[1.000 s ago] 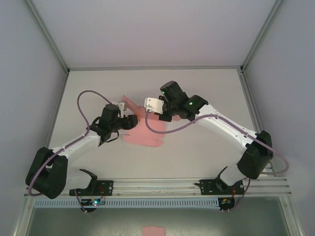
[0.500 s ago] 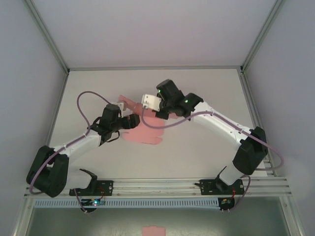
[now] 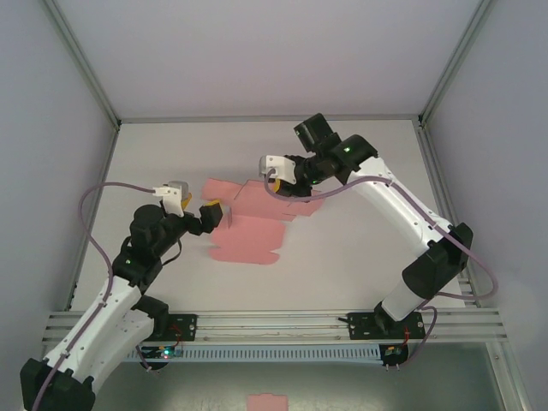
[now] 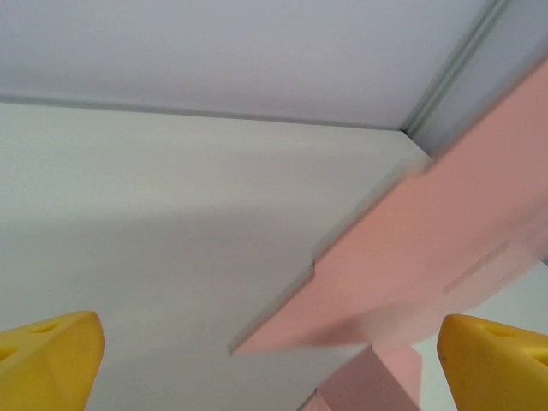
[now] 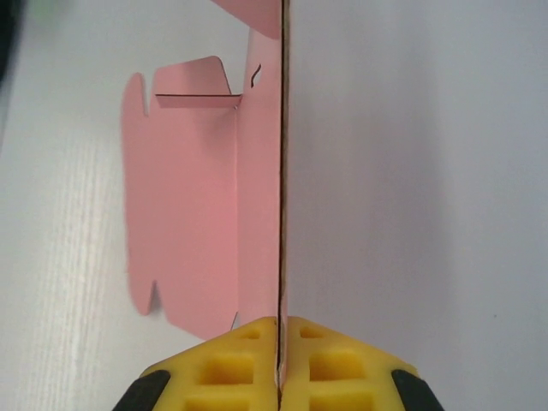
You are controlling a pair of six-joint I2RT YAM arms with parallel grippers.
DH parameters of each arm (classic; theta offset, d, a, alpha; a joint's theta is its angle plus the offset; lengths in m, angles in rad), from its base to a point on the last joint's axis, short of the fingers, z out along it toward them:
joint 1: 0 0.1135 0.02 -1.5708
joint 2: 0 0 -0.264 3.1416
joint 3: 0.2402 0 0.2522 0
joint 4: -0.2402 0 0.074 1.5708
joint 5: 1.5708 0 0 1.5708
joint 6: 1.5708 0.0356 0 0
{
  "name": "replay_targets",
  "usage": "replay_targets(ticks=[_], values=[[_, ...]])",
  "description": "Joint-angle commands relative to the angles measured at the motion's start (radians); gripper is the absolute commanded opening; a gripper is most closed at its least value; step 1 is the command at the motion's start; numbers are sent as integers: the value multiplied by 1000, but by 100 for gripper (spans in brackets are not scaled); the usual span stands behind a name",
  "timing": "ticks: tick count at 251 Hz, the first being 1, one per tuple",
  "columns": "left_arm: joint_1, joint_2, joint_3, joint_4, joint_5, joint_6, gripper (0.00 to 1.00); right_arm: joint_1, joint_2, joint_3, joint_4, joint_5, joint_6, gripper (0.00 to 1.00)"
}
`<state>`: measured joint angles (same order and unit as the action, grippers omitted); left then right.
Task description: Assemble paper box
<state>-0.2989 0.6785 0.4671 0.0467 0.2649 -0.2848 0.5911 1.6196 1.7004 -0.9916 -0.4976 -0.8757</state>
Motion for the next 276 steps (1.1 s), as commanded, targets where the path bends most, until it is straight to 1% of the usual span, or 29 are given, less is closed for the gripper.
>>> replay_targets(ticks=[1, 28, 40, 53, 71, 80, 91, 108, 119, 132, 151, 163, 179, 193, 231, 255, 270, 276], values=[[11, 11, -35, 75, 155, 71, 100, -28, 37, 79, -96, -172, -21, 0], [12, 32, -65, 184, 246, 75, 100, -37, 64, 124, -165, -199, -56, 0], [12, 46, -73, 239, 270, 63, 100, -37, 73, 135, -183, -198, -66, 0], [11, 71, -61, 253, 289, 49, 100, -37, 85, 147, -202, -205, -75, 0], [13, 103, -28, 206, 324, 74, 100, -37, 98, 166, -210, -208, -62, 0], [12, 113, -20, 189, 324, 89, 100, -40, 104, 175, -209, -210, -49, 0], [11, 117, -11, 153, 299, 113, 100, -43, 112, 187, -215, -209, -44, 0], [12, 112, 6, 106, 227, 149, 100, -48, 125, 204, -218, -206, -24, 0], [13, 112, 21, 72, 206, 188, 100, -49, 138, 222, -241, -212, -33, 0], [11, 123, 44, 35, 235, 245, 100, -48, 152, 242, -256, -220, -34, 0], [11, 157, 77, 5, 296, 298, 100, -48, 176, 272, -275, -236, -33, 0], [11, 186, 99, -14, 317, 325, 100, -48, 192, 294, -297, -251, -44, 0], [10, 225, 122, -26, 320, 335, 97, -50, 211, 321, -334, -273, -71, 0], [11, 250, 126, -4, 349, 339, 93, -50, 220, 341, -360, -279, -92, 0], [11, 254, 115, 35, 381, 324, 83, -51, 225, 359, -334, -226, -35, 0], [11, 249, 102, 56, 374, 300, 73, -50, 214, 347, -284, -218, 12, 0], [10, 257, 103, 65, 368, 274, 61, -51, 204, 333, -232, -219, 66, 0], [10, 261, 106, 70, 369, 262, 57, -51, 200, 328, -204, -218, 98, 0]])
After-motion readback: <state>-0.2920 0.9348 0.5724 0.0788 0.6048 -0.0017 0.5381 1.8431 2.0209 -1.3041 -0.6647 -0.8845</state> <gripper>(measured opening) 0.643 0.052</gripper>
